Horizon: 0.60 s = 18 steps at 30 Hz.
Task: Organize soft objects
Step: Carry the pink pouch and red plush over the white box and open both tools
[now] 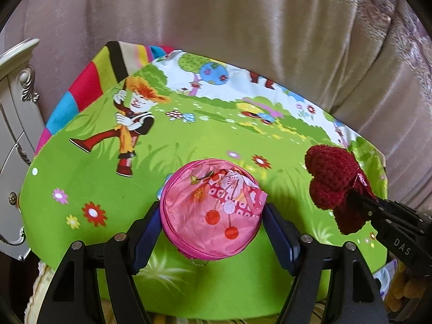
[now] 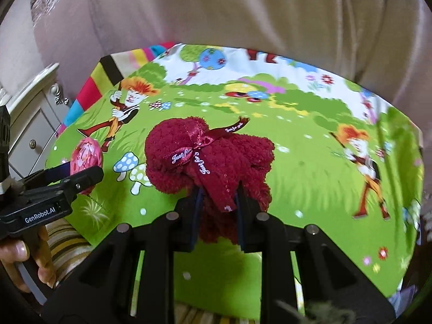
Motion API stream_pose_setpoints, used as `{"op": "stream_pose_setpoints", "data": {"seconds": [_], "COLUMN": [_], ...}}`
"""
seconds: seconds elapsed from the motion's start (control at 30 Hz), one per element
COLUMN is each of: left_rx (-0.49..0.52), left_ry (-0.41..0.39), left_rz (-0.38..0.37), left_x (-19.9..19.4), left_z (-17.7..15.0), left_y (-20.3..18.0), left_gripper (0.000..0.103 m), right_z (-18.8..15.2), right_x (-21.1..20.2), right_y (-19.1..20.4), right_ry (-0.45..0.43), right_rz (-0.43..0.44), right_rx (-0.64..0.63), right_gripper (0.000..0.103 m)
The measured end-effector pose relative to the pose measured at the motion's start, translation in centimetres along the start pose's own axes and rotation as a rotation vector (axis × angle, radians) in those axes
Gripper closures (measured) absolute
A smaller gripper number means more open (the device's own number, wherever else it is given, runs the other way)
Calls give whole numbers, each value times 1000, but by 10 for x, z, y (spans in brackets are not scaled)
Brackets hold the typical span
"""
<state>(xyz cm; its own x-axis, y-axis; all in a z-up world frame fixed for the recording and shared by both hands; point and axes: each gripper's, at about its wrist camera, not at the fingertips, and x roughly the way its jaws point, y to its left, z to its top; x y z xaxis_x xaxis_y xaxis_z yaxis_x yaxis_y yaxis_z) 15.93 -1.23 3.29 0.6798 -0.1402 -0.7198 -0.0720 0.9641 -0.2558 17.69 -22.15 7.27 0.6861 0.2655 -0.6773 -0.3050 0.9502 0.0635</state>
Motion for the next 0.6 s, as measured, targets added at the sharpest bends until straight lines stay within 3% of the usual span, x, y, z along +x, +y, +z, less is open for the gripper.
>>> {"op": "stream_pose_setpoints", "data": {"seconds": [0.6], "left_rx": [131], "left_ry": [47], "left_rz": [-162], "left_x": [-45], "left_z": [-50], "left_y": [-82], "left_gripper": [29], "right_z": [-79], "right_x": [-113], "right_y": [-53], "right_ry": [-46], "right_rz": [-135], "right_rx": [177], "right_gripper": [77]}}
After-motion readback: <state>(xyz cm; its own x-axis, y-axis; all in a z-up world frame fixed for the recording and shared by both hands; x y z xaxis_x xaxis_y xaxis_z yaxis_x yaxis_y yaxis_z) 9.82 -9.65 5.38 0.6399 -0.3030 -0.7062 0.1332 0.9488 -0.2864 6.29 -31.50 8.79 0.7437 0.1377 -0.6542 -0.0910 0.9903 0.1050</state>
